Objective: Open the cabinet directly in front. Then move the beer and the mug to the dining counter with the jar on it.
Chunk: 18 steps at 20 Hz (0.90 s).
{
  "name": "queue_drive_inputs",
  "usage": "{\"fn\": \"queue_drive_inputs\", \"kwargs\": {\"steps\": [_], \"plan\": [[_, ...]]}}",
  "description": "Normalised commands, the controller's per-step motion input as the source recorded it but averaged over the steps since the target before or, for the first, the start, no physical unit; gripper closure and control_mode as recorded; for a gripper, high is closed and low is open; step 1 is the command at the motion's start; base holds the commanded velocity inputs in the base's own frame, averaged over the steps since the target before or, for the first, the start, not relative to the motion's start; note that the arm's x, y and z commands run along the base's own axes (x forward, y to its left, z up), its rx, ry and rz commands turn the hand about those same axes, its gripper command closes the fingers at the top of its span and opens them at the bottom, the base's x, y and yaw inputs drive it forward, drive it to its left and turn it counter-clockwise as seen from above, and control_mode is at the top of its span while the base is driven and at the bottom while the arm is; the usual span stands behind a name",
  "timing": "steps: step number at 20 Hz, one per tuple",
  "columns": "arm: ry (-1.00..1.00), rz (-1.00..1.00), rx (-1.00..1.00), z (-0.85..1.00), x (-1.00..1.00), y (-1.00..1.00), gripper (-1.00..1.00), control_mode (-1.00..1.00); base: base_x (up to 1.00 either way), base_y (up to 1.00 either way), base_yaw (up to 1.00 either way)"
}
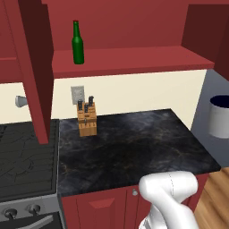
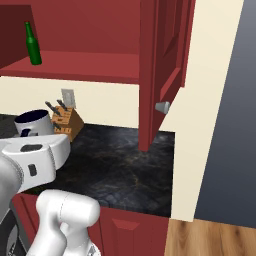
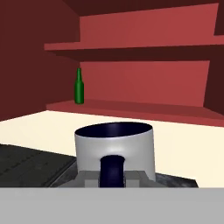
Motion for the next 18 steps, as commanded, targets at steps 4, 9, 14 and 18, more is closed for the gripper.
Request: {"fn": "queue_drive_inputs", "kwargs": {"steps": [4,9,14,18], "plan": [[0.00,0.00,0.00,0.00,0.00,0.00,1.00,-1.00,0.00,0.00,0.00],[0.00,0.00,0.00,0.00,0.00,0.00,1.00,-1.00,0.00,0.00,0.00],[0.00,0.00,0.00,0.00,0.00,0.00,1.00,-1.00,0.00,0.00,0.00],[0.01,0.02,0.00,-0.01,-0.16,0.01,1.00,-1.00,0.00,0.00,0.00]]}}
